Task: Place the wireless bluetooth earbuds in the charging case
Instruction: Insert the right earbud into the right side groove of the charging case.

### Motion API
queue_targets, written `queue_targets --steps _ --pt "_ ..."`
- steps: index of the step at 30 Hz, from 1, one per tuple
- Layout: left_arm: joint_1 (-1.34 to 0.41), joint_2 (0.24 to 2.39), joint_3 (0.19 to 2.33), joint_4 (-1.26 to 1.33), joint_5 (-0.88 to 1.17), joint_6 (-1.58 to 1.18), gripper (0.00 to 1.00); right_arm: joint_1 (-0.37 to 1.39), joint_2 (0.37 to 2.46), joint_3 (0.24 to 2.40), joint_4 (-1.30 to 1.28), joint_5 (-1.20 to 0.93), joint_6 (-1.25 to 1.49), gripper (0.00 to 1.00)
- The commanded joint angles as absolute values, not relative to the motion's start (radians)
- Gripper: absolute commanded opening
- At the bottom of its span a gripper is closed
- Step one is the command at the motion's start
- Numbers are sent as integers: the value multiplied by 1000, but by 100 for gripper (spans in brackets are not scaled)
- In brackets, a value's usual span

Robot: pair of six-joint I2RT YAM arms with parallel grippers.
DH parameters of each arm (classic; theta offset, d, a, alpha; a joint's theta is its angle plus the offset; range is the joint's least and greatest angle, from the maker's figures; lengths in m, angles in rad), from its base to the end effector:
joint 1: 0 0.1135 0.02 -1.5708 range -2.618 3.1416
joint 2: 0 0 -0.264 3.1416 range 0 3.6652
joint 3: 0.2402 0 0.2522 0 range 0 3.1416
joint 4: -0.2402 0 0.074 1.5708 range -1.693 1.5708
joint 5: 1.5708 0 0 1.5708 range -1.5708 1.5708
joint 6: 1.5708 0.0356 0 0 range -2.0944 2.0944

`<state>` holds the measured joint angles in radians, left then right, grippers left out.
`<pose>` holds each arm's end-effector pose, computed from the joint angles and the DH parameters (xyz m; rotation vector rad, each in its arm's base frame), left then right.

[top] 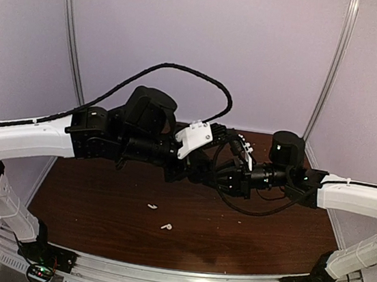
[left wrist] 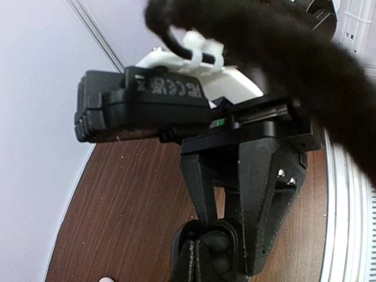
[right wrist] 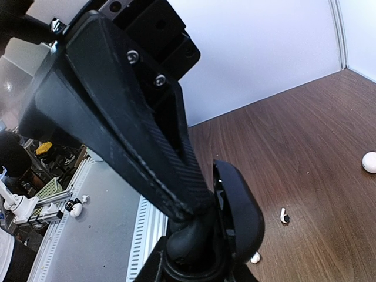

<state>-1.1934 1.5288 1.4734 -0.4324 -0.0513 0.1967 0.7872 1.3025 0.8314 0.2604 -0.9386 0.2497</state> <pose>0.1320 -0.3280 0.3723 1.3236 1.6381 -0.5579 0.1833 0.2246 0.2905 -1.2088 1.5643 1.5386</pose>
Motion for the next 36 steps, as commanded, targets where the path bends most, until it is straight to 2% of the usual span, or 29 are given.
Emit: queue_targets --steps 1,29,36 --pt "-1210 1489 1453 -381 33 226 0 787 1305 839 313 -928 267 0" --pt "-1210 1503 1423 -422 64 234 0 787 1270 873 237 -951 106 0" --pt "-1210 1517 1432 -430 -36 209 0 788 1271 879 212 -916 87 0"
